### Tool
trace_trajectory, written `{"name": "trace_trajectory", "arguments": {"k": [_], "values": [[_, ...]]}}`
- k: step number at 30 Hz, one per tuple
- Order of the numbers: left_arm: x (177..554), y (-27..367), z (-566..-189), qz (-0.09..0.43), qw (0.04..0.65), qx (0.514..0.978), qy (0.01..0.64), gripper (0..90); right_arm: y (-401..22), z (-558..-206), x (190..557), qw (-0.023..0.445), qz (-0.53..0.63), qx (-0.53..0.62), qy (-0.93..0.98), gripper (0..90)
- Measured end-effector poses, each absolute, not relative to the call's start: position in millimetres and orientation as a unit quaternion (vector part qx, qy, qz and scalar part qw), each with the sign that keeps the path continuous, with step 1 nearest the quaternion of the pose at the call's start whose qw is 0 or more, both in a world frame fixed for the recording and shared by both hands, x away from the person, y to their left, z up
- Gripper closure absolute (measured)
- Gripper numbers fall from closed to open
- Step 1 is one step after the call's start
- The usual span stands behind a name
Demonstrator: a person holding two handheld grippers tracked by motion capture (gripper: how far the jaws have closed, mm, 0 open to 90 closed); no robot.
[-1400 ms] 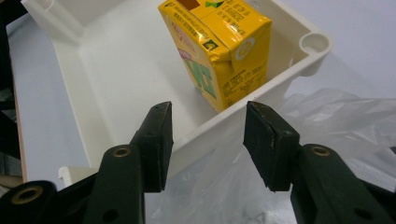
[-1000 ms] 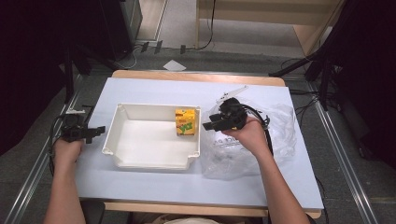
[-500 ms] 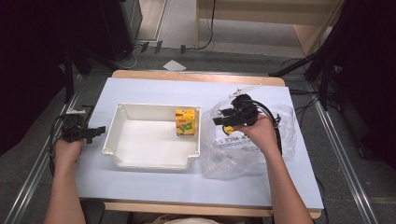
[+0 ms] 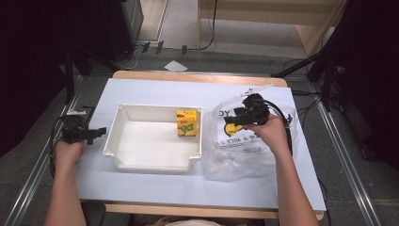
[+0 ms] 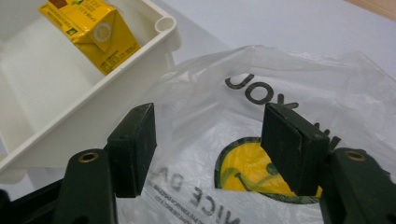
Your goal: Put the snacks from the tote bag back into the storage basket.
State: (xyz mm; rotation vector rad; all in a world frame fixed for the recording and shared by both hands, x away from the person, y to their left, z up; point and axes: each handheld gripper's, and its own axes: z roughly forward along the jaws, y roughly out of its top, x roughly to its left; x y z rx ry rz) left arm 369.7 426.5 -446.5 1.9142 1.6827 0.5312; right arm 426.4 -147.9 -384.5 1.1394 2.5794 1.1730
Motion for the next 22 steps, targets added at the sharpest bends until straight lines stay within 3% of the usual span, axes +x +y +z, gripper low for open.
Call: {"name": "trace_trajectory", "arguments": {"k": [22], "values": [[369.5, 427.6, -446.5, 0.199, 0.265, 0.707, 0.625, 22.9, -149.1, -385.9, 425.4, 0.054, 0.365, 0.370, 0.853, 34.2]]}}
